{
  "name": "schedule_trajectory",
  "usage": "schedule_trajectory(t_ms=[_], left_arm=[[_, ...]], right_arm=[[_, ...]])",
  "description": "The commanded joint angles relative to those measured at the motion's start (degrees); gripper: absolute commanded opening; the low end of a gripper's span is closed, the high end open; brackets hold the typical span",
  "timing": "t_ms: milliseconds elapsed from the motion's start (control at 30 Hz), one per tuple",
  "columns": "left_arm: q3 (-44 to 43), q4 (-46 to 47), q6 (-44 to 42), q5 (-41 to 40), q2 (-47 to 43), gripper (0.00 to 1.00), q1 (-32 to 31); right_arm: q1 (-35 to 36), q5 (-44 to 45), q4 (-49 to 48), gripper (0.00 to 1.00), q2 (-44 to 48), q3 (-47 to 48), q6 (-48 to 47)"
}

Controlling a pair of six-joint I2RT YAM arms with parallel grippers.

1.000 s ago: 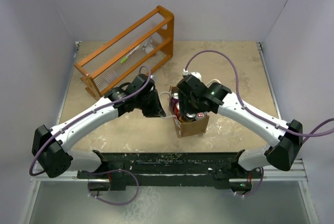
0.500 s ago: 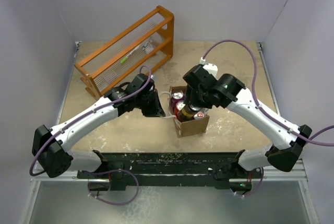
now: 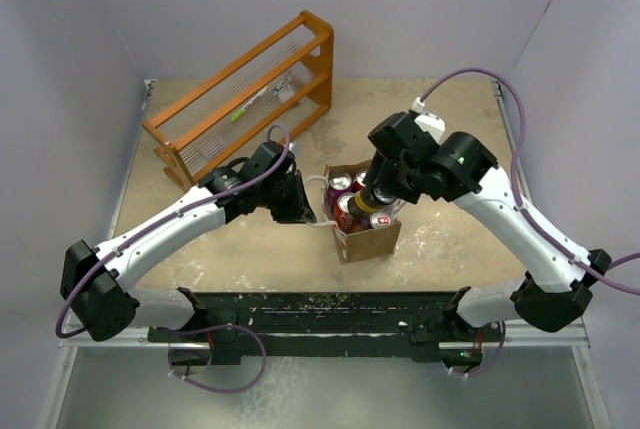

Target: Take the beverage out of the canvas bag

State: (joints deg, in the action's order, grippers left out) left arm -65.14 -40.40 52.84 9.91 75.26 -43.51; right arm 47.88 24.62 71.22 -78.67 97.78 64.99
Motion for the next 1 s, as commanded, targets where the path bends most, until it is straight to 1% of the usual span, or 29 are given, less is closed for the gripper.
schedule_trajectory(t_ms=[0, 133, 267, 400, 567, 667, 833, 967], left_arm=[[-0.83, 0.18, -1.76, -0.55, -1.91, 0.0, 0.46], [-0.77, -0.01, -1.63, -0.85, -2.06, 0.0, 0.48], [-0.78, -0.07, -1.62, -0.88, -2.25, 0.0, 0.53], [-0.82, -0.5, -1.39, -1.16, -2.73, 0.0, 0.59], [-0.53, -1.4, -0.84, -1.54, -3.91, 0.0, 0.55], [-0.49, -1.9, -0.76, -1.69, -4.84, 0.0, 0.57], [-1.62, -3.03, -1.17, -1.79, -4.91, 0.0, 0.53], [-3.16, -4.24, -2.73, -2.0, -3.86, 0.0, 0.53]], right_arm=[[-0.65, 4.1, -0.27, 0.0, 3.51, 5.43, 3.54], [-0.85, 6.63, 0.05, 0.0, 3.77, 9.08, 2.8], [-1.13, 14.63, 1.3, 0.0, 3.27, 12.83, 0.01], [-2.82, 21.99, 2.17, 0.0, 1.47, 16.63, -5.64], [-6.68, 28.54, 1.89, 0.0, 0.25, 16.83, -11.38], [-10.85, 28.73, -0.37, 0.0, 0.21, 14.75, -15.16], [-19.37, 24.66, -10.05, 0.0, 2.08, 8.87, -24.7], [-25.17, 23.72, -13.51, 0.0, 1.15, 8.03, -28.68]])
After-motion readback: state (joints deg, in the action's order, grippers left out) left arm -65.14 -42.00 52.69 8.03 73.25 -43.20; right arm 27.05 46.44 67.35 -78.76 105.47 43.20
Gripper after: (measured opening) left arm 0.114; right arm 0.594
